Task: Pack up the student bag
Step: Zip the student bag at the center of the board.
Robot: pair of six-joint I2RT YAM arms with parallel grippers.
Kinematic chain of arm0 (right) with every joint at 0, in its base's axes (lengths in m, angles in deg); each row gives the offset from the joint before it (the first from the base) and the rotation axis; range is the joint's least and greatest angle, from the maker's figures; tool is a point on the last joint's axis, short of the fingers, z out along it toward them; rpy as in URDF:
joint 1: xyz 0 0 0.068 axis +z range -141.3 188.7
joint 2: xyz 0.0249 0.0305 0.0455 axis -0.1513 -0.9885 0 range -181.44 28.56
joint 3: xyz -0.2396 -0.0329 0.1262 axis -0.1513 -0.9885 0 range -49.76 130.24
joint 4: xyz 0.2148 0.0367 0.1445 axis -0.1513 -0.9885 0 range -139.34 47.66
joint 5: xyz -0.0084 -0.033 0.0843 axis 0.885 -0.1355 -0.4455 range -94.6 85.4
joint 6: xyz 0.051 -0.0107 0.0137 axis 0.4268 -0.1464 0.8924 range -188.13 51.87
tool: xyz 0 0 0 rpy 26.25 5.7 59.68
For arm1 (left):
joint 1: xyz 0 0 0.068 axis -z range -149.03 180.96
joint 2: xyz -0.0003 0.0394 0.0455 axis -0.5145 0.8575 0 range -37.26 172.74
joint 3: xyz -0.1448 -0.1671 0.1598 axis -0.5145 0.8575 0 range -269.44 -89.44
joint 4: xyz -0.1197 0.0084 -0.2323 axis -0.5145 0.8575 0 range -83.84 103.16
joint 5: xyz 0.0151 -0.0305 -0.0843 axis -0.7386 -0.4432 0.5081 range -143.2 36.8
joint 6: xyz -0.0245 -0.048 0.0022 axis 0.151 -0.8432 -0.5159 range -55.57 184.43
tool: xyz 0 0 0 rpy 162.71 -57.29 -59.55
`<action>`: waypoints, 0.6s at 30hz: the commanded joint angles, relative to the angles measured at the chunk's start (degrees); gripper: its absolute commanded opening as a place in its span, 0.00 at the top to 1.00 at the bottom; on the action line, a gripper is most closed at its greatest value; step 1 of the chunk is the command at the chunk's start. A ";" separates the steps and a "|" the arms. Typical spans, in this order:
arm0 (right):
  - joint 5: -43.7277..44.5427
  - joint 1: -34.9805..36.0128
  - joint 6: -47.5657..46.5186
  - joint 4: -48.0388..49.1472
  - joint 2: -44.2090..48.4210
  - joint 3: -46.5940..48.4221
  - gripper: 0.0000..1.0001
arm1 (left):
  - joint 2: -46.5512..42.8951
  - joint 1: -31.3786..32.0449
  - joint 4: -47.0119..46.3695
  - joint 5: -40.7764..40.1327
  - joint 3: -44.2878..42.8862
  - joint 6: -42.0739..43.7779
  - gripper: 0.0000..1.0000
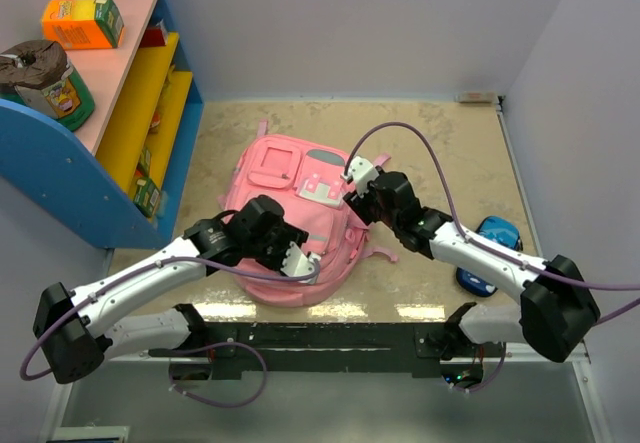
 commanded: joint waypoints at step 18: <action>-4.55 -0.61 -1.79 1.45 5.34 -1.73 0.43 | -8.35 -11.51 -8.28 8.44 4.34 1.50 1.00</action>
